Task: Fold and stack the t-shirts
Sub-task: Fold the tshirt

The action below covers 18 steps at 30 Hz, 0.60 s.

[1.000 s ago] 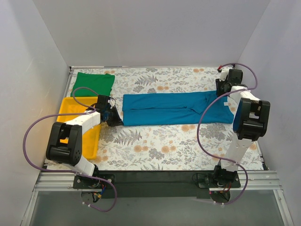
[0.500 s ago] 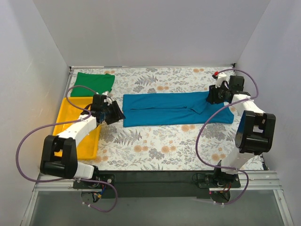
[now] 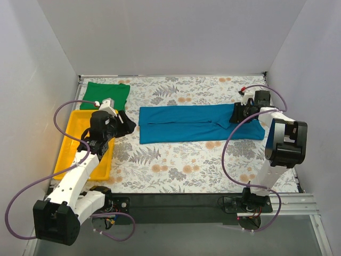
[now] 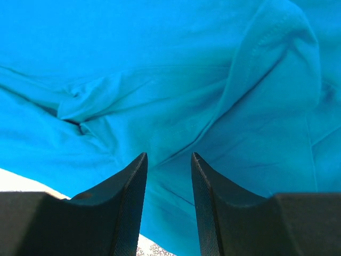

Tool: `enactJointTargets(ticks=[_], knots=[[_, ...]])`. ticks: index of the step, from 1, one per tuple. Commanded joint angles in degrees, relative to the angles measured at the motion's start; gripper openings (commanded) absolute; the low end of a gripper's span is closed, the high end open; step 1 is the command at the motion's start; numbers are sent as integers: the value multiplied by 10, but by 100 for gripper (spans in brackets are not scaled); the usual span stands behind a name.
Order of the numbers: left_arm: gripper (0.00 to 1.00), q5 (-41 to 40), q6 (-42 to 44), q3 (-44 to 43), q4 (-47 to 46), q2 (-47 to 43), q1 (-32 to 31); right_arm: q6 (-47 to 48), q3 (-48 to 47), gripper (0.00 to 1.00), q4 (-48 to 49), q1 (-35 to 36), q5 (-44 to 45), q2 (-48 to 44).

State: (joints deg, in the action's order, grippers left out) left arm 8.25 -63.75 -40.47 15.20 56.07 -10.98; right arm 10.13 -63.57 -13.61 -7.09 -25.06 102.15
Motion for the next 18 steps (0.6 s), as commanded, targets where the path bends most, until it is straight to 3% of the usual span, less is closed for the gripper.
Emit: enactJointTargets(ticks=[1,10,14,18], knots=[[56,-17,12,13,9,-2,0,-27,-13,45,1,1,24,9],[56,-21,9,16,8,-2,0,-37,-32,42,1,1,12,45],[56,-21,8,16,7,2,0,-36,-35,33,1,1,2,43],[57,-21,7,16,6,4,0,-34,-33,32,0,1,-1,34]])
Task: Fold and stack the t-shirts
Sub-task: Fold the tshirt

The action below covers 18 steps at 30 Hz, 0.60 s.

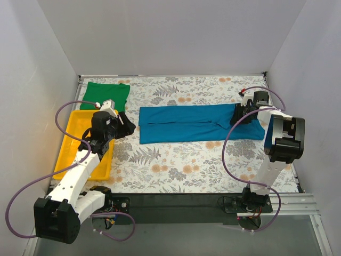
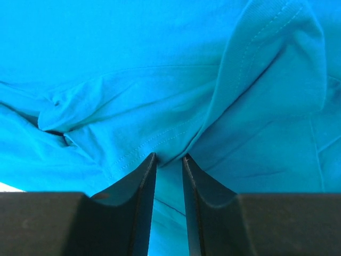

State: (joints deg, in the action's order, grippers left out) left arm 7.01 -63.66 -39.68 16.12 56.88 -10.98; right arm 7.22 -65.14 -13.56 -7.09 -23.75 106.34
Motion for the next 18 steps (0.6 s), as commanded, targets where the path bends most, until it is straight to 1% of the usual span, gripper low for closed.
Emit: enactJointTargets(ticks=[1,18], knots=[[56,-7,6,8,-3,-4,0,-4,-16,32,0,1,-17,-10],[56,-6,4,10,-6,-1,0,-13,-24,27,-1,1,-40,-6]])
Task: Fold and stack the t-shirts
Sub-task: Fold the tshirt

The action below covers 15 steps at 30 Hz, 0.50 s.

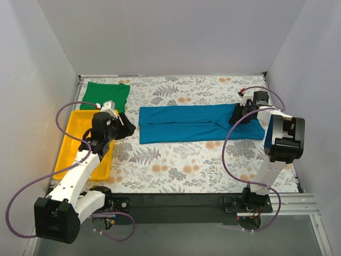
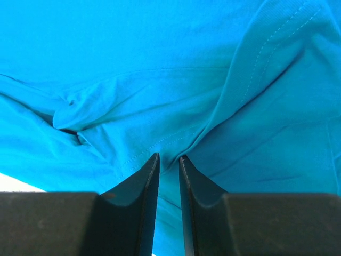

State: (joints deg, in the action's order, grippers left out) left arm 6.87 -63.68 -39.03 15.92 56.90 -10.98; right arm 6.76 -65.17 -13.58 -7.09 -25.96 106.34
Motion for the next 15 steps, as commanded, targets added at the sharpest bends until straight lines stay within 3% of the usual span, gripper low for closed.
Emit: enactJointTargets(ticks=[1,15], knots=[[56,-4,4,4,-4,-1,0,-11,-27,27,0,1,-18,-4],[56,-3,3,4,-5,3,0,-22,-37,23,0,1,-27,10]])
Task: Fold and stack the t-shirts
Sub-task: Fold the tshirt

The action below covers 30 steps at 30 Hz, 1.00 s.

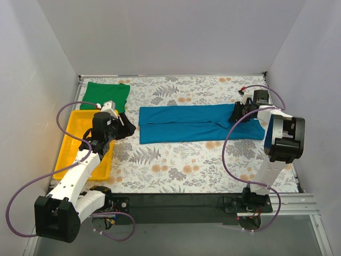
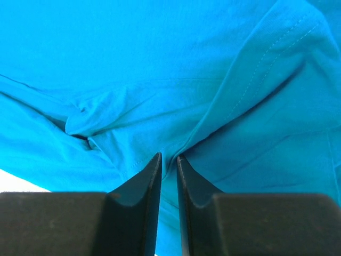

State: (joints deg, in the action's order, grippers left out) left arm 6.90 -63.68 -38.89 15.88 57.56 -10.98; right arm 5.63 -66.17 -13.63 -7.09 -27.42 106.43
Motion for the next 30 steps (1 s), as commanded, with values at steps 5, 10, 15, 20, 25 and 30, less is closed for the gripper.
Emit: enactJointTargets(ticks=[5,10,15,20,25,30], knots=[[56,-4,3,4,-4,-3,0,-15,-31,10,2,1,-31,13],[56,-7,5,4,-2,1,0,-38,-51,8,20,1,-84,27],[57,-14,5,4,-1,12,0,-80,-84,17,59,1,-187,63],[56,-17,4,3,-1,25,0,-155,-86,36,154,1,-318,100],[56,-19,4,4,0,32,0,-197,-98,48,215,1,-364,122],[56,-18,4,4,-1,29,0,-221,-84,48,272,0,-382,89]])
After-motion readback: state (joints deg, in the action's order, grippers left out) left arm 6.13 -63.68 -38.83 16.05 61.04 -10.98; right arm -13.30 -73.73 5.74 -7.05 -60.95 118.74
